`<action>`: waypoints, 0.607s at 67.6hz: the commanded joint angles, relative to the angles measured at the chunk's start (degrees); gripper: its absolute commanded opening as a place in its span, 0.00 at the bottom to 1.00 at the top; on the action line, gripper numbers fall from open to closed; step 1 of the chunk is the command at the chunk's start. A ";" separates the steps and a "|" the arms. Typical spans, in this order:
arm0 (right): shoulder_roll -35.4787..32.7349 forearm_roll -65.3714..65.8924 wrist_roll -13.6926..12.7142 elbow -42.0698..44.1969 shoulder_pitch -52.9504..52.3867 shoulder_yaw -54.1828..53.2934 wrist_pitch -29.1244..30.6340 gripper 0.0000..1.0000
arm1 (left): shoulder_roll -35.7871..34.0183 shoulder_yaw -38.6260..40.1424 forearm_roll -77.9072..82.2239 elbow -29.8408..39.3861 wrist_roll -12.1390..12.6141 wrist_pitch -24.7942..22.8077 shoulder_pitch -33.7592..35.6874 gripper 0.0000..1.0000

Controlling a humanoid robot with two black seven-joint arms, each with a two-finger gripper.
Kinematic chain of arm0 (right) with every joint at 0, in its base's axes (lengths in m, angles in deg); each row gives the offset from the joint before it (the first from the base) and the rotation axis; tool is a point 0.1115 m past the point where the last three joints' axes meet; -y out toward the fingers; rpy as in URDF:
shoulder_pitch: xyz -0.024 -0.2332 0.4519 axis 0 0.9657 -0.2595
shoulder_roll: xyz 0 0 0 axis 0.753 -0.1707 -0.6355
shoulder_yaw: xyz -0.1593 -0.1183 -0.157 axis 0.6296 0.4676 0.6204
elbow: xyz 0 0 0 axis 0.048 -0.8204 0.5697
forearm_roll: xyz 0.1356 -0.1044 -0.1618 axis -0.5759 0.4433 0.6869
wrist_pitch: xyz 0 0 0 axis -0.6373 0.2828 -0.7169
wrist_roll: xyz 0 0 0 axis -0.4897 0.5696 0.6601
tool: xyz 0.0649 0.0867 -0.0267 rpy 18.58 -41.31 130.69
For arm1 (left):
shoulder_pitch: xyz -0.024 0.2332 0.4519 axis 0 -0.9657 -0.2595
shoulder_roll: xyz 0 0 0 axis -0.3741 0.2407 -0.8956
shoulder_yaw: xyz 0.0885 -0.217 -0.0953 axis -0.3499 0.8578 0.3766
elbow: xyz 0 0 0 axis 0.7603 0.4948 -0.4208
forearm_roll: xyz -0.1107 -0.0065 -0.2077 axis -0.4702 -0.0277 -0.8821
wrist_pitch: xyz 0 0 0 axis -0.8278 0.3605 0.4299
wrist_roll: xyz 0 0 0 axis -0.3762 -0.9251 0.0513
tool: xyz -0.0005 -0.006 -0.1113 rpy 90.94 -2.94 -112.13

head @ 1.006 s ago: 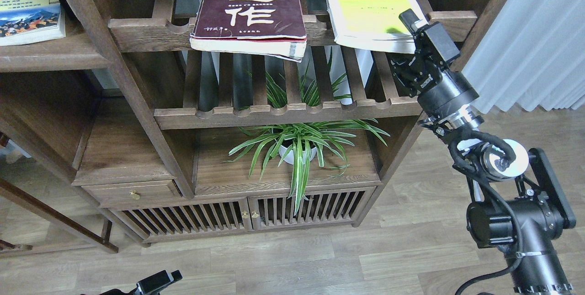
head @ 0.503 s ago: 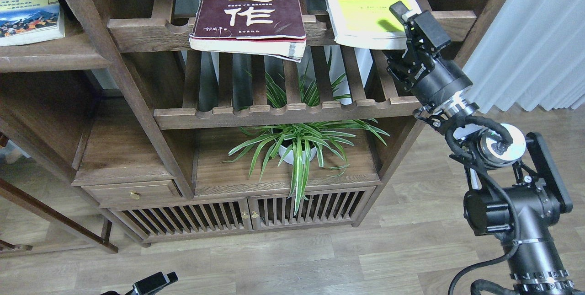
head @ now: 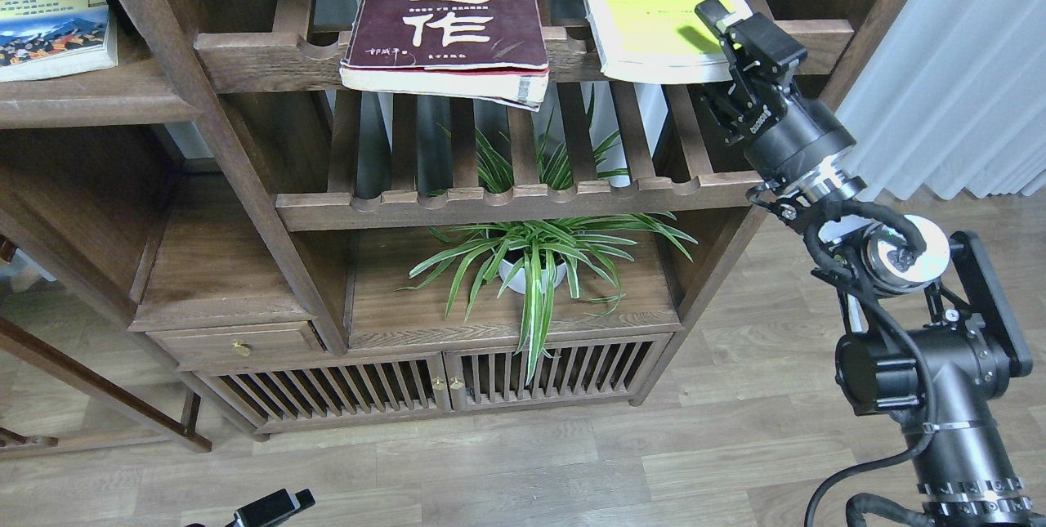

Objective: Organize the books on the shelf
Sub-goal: 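Reach the right gripper up to the yellow book on the top shelf, then grasp the yellow book and pull it down with the right gripper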

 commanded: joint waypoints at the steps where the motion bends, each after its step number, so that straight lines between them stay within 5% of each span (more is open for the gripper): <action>1: -0.56 -0.01 -0.53 0.18 0.14 -0.52 2.34 0.06 | -0.09 0.10 -0.10 -0.03 -0.05 0.00 -0.19 1.00; 41: -3.98 -5.98 -3.13 -0.09 6.82 -5.18 11.92 0.04 | 0.00 0.27 -0.18 -1.17 -0.05 0.00 -0.71 1.00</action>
